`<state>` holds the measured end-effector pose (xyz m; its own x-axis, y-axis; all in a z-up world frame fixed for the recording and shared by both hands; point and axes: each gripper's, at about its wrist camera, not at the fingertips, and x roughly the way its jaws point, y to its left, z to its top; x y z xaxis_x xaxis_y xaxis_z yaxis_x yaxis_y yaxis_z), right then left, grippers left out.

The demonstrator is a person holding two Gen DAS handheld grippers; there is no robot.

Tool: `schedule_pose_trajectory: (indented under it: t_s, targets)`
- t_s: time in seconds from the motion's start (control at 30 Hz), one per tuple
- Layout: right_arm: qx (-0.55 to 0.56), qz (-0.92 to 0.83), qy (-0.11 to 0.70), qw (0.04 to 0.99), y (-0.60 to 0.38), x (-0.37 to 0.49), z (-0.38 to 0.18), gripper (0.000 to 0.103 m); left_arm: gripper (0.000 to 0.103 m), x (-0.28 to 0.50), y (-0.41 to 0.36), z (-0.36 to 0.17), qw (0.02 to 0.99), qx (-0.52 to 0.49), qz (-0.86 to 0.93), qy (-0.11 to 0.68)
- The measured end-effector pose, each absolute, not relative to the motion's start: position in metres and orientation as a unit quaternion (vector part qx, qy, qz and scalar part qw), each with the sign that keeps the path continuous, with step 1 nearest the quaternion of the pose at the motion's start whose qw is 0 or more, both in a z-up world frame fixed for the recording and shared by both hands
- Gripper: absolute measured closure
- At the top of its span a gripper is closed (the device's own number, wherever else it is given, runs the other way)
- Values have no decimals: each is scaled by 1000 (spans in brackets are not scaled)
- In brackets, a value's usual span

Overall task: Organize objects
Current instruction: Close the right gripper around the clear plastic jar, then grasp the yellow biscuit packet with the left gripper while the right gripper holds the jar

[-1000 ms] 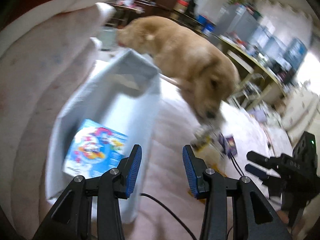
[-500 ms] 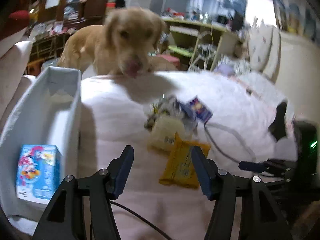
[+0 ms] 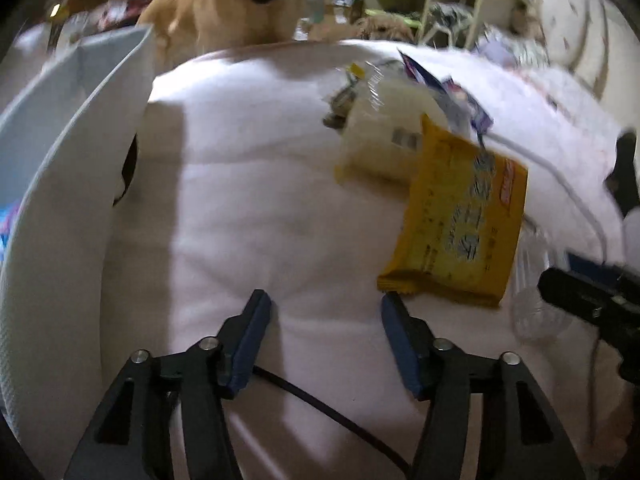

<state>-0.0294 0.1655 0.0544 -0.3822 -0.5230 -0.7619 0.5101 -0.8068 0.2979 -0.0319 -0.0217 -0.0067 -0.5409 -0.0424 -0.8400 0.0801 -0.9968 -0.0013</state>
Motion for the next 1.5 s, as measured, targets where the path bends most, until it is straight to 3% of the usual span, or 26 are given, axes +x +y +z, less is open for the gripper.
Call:
schedule_pose_trajectory:
  t_s: [0.1, 0.2, 0.3, 0.8, 1.1, 1.37, 1.5]
  targets:
    - [464, -825, 13, 323, 158, -25, 52, 59, 30, -32, -13, -9, 54, 474, -879, -14]
    - [491, -806, 24, 330, 151, -27, 39, 60, 25, -34, -25, -9, 44, 475, -879, 31]
    - [494, -804, 24, 330, 151, -28, 32, 61, 23, -34, -24, -9, 45, 474, -879, 20]
    - [517, -788, 4, 334, 156, -34, 34, 61, 22, -28, -24, -11, 43, 476, -878, 18]
    - [552, -735, -160, 359, 187, -58, 23, 51, 22, -26, -29, -8, 25, 477, -877, 43]
    - [547, -753, -60, 360, 168, -47, 35, 52, 25, -21, -37, 14, -45, 460, -882, 90]
    - [557, -746, -66, 358, 174, -51, 34, 61, 25, -19, -38, 33, -59, 429, -896, 104]
